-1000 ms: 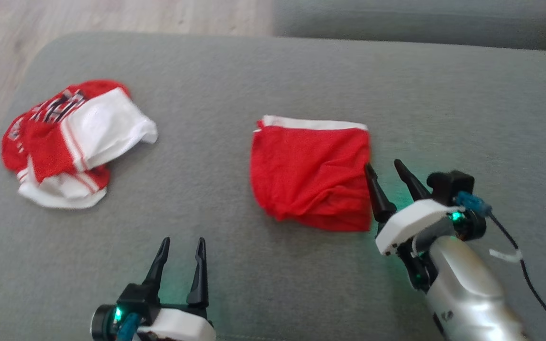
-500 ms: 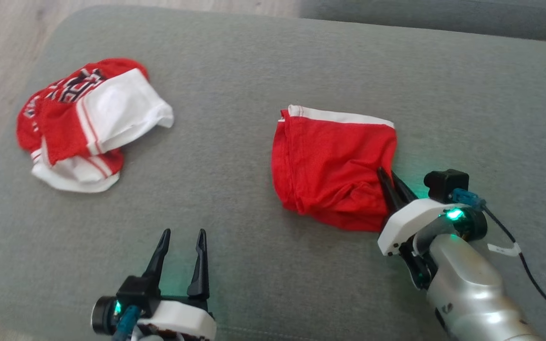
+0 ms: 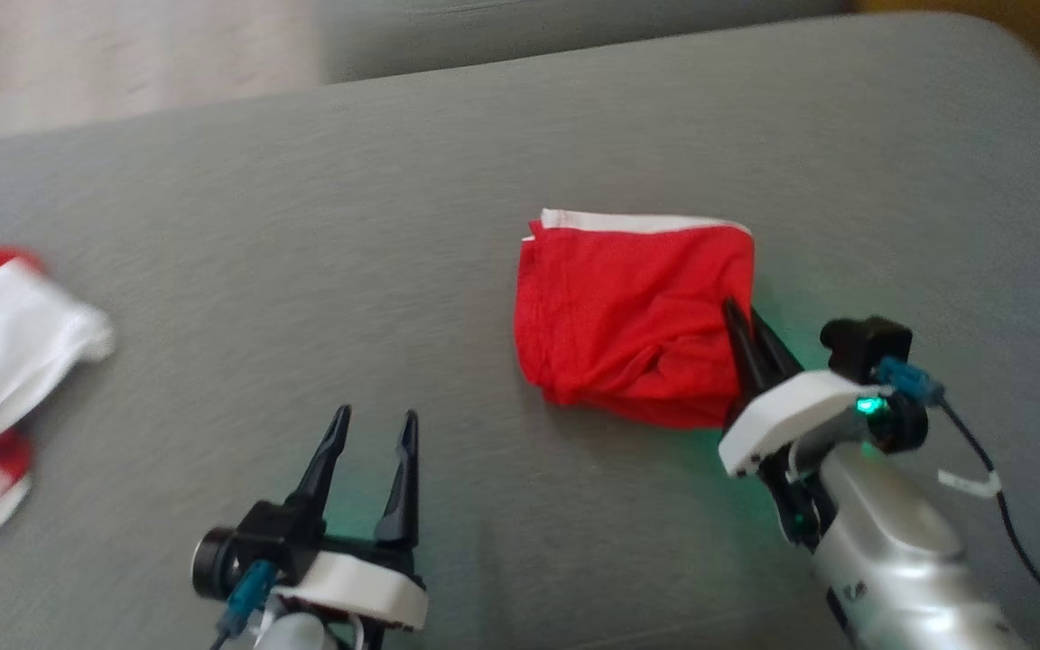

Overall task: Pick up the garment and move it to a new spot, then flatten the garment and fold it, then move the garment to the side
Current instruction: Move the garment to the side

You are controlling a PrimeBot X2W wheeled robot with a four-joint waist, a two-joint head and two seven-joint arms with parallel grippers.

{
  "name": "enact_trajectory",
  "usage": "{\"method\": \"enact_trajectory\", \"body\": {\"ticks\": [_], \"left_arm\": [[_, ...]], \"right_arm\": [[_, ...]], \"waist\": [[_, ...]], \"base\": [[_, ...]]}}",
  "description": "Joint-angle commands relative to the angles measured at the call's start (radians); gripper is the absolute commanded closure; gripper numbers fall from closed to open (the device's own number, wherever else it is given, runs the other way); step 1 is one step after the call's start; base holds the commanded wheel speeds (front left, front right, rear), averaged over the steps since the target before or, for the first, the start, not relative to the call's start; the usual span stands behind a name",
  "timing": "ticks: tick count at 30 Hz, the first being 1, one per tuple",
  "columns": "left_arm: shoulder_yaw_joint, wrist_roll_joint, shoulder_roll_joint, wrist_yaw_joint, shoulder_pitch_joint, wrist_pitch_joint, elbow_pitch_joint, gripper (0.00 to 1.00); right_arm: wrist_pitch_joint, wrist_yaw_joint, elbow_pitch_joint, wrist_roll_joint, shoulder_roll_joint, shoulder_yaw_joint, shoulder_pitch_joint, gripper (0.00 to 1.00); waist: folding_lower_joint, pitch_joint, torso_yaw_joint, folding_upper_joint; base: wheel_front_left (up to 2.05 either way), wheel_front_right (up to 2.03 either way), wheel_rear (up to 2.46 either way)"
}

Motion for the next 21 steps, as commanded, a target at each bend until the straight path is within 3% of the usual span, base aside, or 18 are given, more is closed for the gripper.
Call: {"method": "enact_trajectory", "body": {"ticks": [1, 5, 11, 16, 21], "left_arm": [[0.014, -0.005, 0.003, -0.008, -0.046, -0.005, -0.035, 0.00], [-0.010, -0.002, 0.003, -0.022, -0.055, -0.005, -0.040, 0.00], [-0.027, 0.004, 0.003, -0.029, -0.067, -0.005, -0.035, 0.00], [-0.039, 0.004, 0.003, -0.034, -0.077, -0.005, -0.029, 0.00], [-0.047, 0.012, 0.003, -0.038, -0.088, -0.005, -0.020, 0.00]], "right_arm": [[-0.013, 0.003, -0.032, -0.011, 0.010, 0.019, 0.009, 1.00], [-0.013, 0.003, -0.048, -0.019, 0.010, 0.025, 0.026, 1.00], [-0.013, 0.003, -0.060, -0.026, 0.010, 0.029, 0.035, 1.00], [-0.013, 0.003, -0.038, -0.075, -0.003, 0.034, -0.003, 1.00], [-0.012, 0.003, 0.011, -0.131, -0.076, 0.035, -0.098, 1.00]], "waist": [[0.0000, -0.010, -0.164, -0.0001], [0.0000, -0.001, -0.256, -0.0001], [0.0000, 0.021, -0.307, -0.0001], [0.0000, 0.050, -0.296, -0.0001], [0.0000, 0.086, -0.241, -0.0001]], "base": [[0.00, 0.00, 0.00], [0.00, 0.00, 0.00], [0.00, 0.00, 0.00], [0.00, 0.00, 0.00], [0.00, 0.00, 0.00]]}}
